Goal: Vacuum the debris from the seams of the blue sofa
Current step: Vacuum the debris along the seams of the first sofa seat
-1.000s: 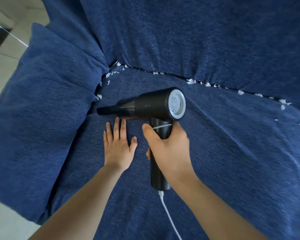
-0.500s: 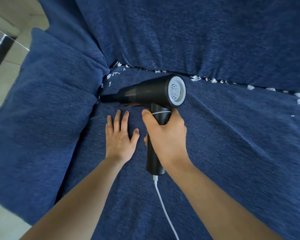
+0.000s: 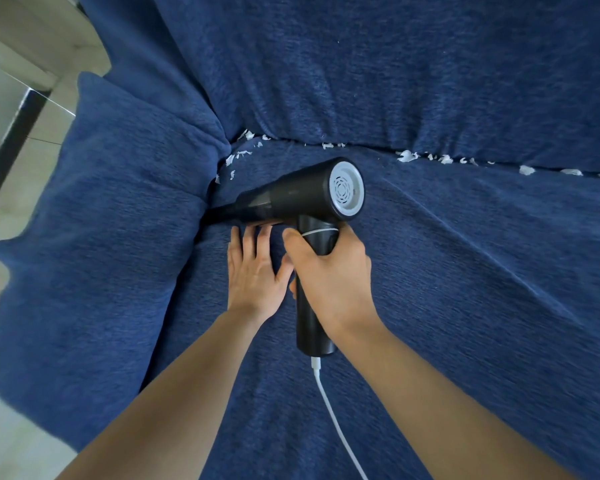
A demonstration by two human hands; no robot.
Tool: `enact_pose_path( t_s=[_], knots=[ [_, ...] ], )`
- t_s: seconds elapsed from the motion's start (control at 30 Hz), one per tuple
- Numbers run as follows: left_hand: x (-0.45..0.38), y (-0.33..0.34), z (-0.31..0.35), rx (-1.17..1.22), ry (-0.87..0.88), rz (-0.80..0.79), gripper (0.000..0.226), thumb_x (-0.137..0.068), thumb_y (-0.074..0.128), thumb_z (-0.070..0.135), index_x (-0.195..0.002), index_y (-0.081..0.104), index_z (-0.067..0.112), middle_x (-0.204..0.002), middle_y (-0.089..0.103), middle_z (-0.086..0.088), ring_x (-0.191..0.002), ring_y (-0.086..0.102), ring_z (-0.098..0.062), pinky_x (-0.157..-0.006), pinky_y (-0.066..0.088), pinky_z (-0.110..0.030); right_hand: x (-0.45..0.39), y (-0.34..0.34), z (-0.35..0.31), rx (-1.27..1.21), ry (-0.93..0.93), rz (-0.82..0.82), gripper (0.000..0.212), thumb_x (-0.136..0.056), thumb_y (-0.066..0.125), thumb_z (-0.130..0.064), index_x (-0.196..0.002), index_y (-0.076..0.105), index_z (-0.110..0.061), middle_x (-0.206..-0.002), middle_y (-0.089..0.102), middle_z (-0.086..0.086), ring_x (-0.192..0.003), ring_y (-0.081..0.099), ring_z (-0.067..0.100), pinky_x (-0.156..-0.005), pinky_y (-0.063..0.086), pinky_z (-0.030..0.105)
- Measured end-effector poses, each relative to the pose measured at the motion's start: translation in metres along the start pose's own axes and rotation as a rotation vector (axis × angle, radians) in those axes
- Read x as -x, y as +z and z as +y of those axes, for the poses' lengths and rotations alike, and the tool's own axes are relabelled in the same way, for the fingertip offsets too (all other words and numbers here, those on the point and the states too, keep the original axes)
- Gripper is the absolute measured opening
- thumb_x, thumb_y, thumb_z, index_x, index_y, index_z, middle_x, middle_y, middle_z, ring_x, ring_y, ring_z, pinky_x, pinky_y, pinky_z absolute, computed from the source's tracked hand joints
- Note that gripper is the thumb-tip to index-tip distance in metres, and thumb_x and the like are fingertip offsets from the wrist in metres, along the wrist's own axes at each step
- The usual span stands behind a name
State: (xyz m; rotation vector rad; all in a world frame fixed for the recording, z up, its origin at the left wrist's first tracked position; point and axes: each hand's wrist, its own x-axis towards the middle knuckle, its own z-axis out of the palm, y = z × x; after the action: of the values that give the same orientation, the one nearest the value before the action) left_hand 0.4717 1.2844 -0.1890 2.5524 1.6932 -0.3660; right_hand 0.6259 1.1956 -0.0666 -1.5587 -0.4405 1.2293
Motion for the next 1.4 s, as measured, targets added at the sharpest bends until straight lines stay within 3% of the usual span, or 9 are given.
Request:
enact_pose_path(
  t_s=[0.27,0.37,0.43,0.57,0.73,0.8,0.87,0.93,1.4],
  knots=[
    [-0.007,-0.01,-0.003,0.147,0.036,0.074,0.071,-0.091,0.029,0.056,-0.151,0.005,0.026,-0.16,0.013,-0.002,-0.149,0.003,-0.028,-0.121,0.003,-0.048,-0.015,0.008,-0.004,-0.013,-0.025,0.077,0.026,-0.079,0.071,-0.04,-0.093,0.062,-0.021,-0.075,0.073,-0.003,-0.076,0.073,0.025,-0.081,0.061,0.041],
    [-0.007,-0.014,0.0,0.176,0.021,0.087,0.077,-0.095,0.045,0.05,-0.151,-0.003,0.031,-0.161,0.004,-0.002,-0.149,-0.004,-0.029,-0.121,0.0,-0.046,-0.021,0.01,-0.006,-0.006,-0.029,0.078,0.025,-0.085,0.073,-0.035,-0.101,0.064,-0.017,-0.079,0.07,-0.008,-0.076,0.067,0.005,-0.07,0.049,0.005],
    [-0.005,-0.019,0.004,0.22,-0.003,0.075,0.078,-0.096,0.048,0.046,-0.153,-0.005,0.033,-0.162,-0.004,0.001,-0.148,-0.012,-0.028,-0.121,-0.005,-0.044,-0.025,0.011,-0.006,-0.027,-0.032,0.101,0.026,-0.086,0.073,-0.035,-0.103,0.065,-0.016,-0.083,0.07,-0.01,-0.08,0.064,0.001,-0.066,0.041,-0.003],
    [-0.003,-0.023,0.012,0.224,-0.039,0.052,0.076,-0.098,0.045,0.042,-0.154,-0.005,0.031,-0.162,-0.012,0.003,-0.147,-0.02,-0.026,-0.12,-0.008,-0.045,-0.033,0.013,-0.008,-0.041,-0.043,0.144,0.028,-0.086,0.073,-0.036,-0.104,0.065,-0.016,-0.085,0.072,-0.009,-0.087,0.066,0.006,-0.068,0.04,-0.001],
    [-0.004,-0.02,0.012,0.194,-0.044,0.027,0.091,-0.097,0.047,0.047,-0.136,-0.035,0.047,-0.161,-0.018,0.007,-0.146,-0.024,-0.025,-0.118,-0.012,-0.043,-0.032,0.01,-0.013,-0.023,-0.058,0.109,0.027,-0.086,0.073,-0.036,-0.103,0.064,-0.016,-0.08,0.068,-0.012,-0.08,0.063,-0.001,-0.068,0.039,-0.004],
    [-0.003,-0.024,0.013,0.198,-0.034,0.012,0.082,-0.098,0.043,0.045,-0.146,-0.022,0.04,-0.162,-0.015,0.005,-0.146,-0.022,-0.026,-0.12,-0.009,-0.046,-0.025,0.004,-0.013,-0.028,-0.052,0.105,0.025,-0.085,0.074,-0.035,-0.101,0.063,-0.019,-0.077,0.068,-0.011,-0.077,0.066,0.002,-0.073,0.048,0.003],
    [-0.002,-0.027,0.015,0.208,-0.05,0.012,0.07,-0.098,0.034,0.047,-0.153,-0.005,0.032,-0.162,-0.013,0.003,-0.147,-0.02,-0.027,-0.12,-0.007,-0.046,-0.017,-0.004,-0.012,-0.038,-0.044,0.113,0.023,-0.083,0.074,-0.037,-0.096,0.062,-0.023,-0.075,0.071,-0.009,-0.076,0.073,0.016,-0.082,0.061,0.034],
    [-0.001,-0.03,0.018,0.197,-0.07,-0.004,0.068,-0.095,0.025,0.05,-0.155,-0.002,0.029,-0.162,-0.014,0.003,-0.147,-0.02,-0.027,-0.12,-0.008,-0.045,-0.01,-0.013,-0.012,-0.029,-0.055,0.119,0.021,-0.082,0.073,-0.038,-0.091,0.059,-0.025,-0.072,0.07,-0.008,-0.075,0.073,0.023,-0.081,0.06,0.046],
    [-0.007,-0.061,0.025,0.214,-0.136,-0.19,0.067,-0.1,0.035,0.045,-0.155,0.0,0.03,-0.162,-0.01,0.004,-0.148,-0.013,-0.027,-0.12,0.001,-0.046,-0.041,0.003,-0.032,-0.017,-0.057,0.154,0.036,-0.071,0.067,-0.054,-0.091,0.059,-0.026,-0.079,0.072,-0.004,-0.082,0.074,0.032,-0.083,0.06,0.05]
  ],
)
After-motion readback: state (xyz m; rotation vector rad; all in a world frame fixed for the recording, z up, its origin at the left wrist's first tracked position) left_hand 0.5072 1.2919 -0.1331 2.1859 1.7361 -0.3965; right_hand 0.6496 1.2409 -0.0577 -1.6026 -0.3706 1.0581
